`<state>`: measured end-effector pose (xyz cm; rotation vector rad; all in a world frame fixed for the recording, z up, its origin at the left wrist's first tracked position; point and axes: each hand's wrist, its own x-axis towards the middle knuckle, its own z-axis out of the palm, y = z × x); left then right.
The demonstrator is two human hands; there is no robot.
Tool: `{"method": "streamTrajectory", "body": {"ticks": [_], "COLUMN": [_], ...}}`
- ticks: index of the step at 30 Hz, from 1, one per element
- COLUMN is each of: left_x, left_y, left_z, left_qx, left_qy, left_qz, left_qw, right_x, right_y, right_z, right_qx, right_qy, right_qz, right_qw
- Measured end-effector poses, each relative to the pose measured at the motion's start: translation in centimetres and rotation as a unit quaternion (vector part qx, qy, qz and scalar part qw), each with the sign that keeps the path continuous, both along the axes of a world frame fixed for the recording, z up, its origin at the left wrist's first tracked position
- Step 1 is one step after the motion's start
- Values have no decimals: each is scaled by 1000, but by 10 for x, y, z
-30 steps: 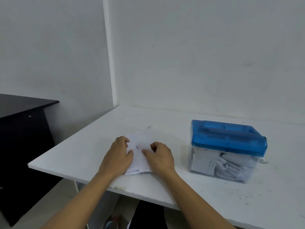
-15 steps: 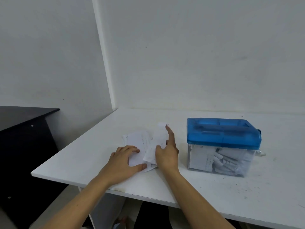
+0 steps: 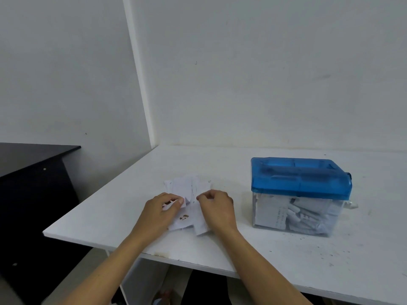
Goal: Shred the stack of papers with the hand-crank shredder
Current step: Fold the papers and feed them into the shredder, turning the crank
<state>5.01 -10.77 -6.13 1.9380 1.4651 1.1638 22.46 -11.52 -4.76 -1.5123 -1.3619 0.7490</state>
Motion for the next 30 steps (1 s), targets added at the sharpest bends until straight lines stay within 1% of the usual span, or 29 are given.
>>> {"method": "streamTrajectory", "body": {"ticks": [2, 7, 10, 12, 15, 16, 17, 18, 19, 21, 22, 24, 25, 26, 27, 28, 30], "left_x": [0, -1, 3, 10, 20, 22, 22, 23, 23, 25, 27, 35, 42, 47, 52, 57, 66], "left_y": [-1, 0, 0, -5, -12, -11, -13, -12, -14, -14, -13, -11, -12, -13, -15, -16, -16], "left_z": [0, 2, 4, 9, 13, 13, 13, 13, 15, 23, 30, 52, 63, 72, 82, 89, 104], "left_qx": [6, 56, 92, 124, 202, 217, 217, 207, 190, 152, 115, -29, -106, -165, -198, -207, -188], "left_qy": [-14, -10, 0, 33, 135, 152, 151, 129, 86, -33, -81, -137, -161, -198, -245, -286, -331], "left_qz": [11, 34, 69, 74, 33, 18, 9, 4, 4, 43, 73, 99, 87, 64, 39, 18, -18], "left_qw": [1000, 998, 993, 989, 970, 964, 964, 970, 978, 987, 987, 985, 977, 964, 948, 935, 925], "right_x": [-2, -3, -6, -7, -5, -4, -2, 1, 5, 11, 13, 17, 19, 18, 19, 20, 25], "right_y": [0, -2, -3, -3, -3, -1, 0, 3, 4, 4, 4, 1, -1, -3, -5, -7, -13], "right_z": [0, 2, 6, 9, 17, 20, 22, 24, 25, 32, 35, 45, 50, 55, 61, 67, 81], "right_qx": [-3, -25, -36, -43, -57, -58, -59, -55, -48, -17, -2, 30, 45, 58, 70, 81, 104], "right_qy": [-4, -41, -37, -20, 50, 56, 43, 24, 8, 9, 20, 31, 26, 18, 9, 4, -3], "right_qz": [3, 21, 29, 34, 56, 56, 56, 51, 45, 50, 58, 73, 77, 79, 82, 84, 88], "right_qw": [1000, 999, 998, 998, 996, 995, 996, 997, 998, 999, 998, 996, 996, 995, 994, 993, 991]}}
